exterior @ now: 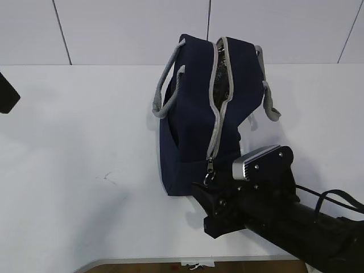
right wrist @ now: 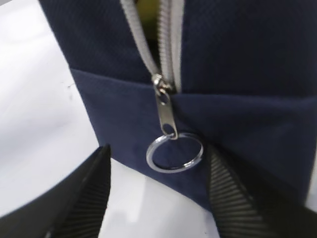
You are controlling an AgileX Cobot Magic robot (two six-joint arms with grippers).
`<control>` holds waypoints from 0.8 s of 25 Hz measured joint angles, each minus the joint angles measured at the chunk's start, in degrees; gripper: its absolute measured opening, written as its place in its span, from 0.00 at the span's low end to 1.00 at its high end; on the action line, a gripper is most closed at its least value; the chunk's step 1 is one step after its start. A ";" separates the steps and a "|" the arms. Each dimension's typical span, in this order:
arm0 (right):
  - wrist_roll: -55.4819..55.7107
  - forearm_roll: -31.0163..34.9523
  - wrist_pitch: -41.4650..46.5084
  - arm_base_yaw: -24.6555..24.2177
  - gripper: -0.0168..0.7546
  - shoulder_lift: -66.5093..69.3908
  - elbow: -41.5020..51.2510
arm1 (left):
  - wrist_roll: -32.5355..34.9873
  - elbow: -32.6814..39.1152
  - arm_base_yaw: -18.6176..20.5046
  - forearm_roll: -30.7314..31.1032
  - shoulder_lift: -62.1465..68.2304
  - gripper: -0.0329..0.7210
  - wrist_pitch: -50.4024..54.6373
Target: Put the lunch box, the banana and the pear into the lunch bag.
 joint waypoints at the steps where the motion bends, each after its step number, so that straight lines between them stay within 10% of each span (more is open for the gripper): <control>1: 0.00 0.00 -0.17 0.00 0.64 0.00 0.00 | 0.00 0.00 0.00 0.00 0.00 0.48 0.00; 20: 0.00 -3.50 -1.35 0.00 0.64 0.23 -0.27 | 0.00 0.00 0.00 0.00 0.00 0.48 0.00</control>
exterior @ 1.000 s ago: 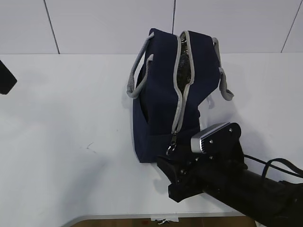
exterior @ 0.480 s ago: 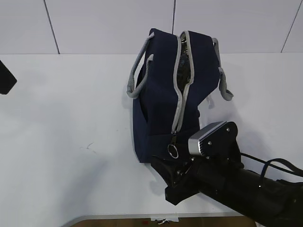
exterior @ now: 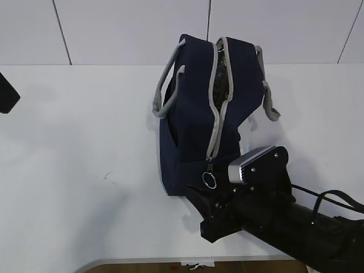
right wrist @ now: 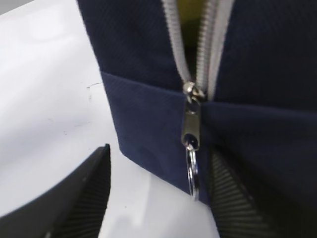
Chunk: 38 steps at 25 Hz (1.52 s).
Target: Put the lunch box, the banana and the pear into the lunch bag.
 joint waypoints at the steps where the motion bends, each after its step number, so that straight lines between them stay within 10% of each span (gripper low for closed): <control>1: 0.00 0.22 0.00 0.00 0.64 0.00 0.00 | 0.00 0.00 0.00 0.00 0.00 0.48 0.00; 14: 0.00 0.88 0.00 0.00 0.37 0.00 0.11 | 0.00 0.00 0.00 0.00 0.00 0.46 0.00; 38: 0.00 3.50 -2.68 0.00 0.34 0.00 1.92 | 0.00 0.00 0.00 0.00 0.00 0.45 0.00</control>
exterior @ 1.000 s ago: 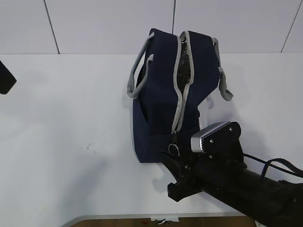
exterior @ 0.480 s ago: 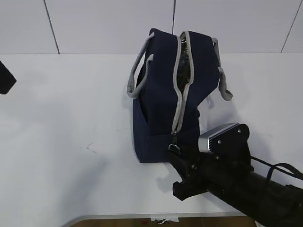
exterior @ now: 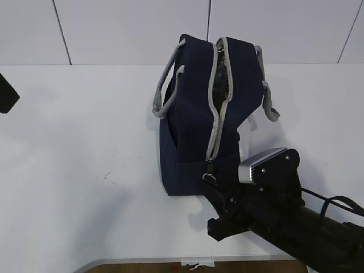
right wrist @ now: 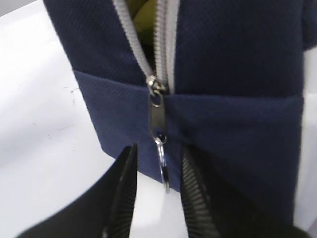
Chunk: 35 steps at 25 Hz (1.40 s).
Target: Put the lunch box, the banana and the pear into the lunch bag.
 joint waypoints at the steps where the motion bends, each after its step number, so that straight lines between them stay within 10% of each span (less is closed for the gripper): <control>1: 0.00 0.00 0.00 0.00 0.34 0.00 0.00 | 0.00 0.00 0.00 0.00 0.00 0.45 0.00; 35: 0.60 0.00 0.33 0.00 0.15 0.02 0.00 | 0.00 0.00 0.00 -0.12 0.00 0.45 0.00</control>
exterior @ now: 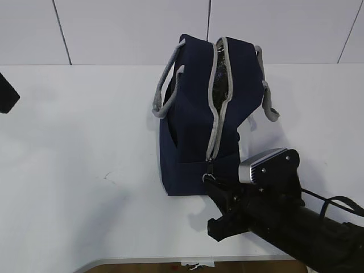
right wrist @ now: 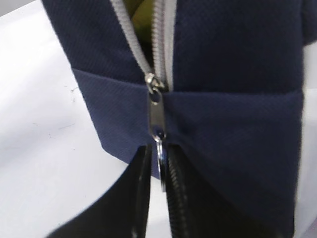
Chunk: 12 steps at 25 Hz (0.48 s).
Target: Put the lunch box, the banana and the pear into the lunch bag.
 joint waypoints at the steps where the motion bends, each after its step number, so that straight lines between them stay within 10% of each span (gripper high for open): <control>1: 0.00 0.00 0.00 0.00 0.14 0.10 0.00 | 0.00 0.00 0.00 0.00 0.00 0.45 0.00; 12: 0.02 0.00 0.02 0.00 0.02 0.55 0.00 | 0.00 0.00 0.00 -1.35 0.00 0.45 0.00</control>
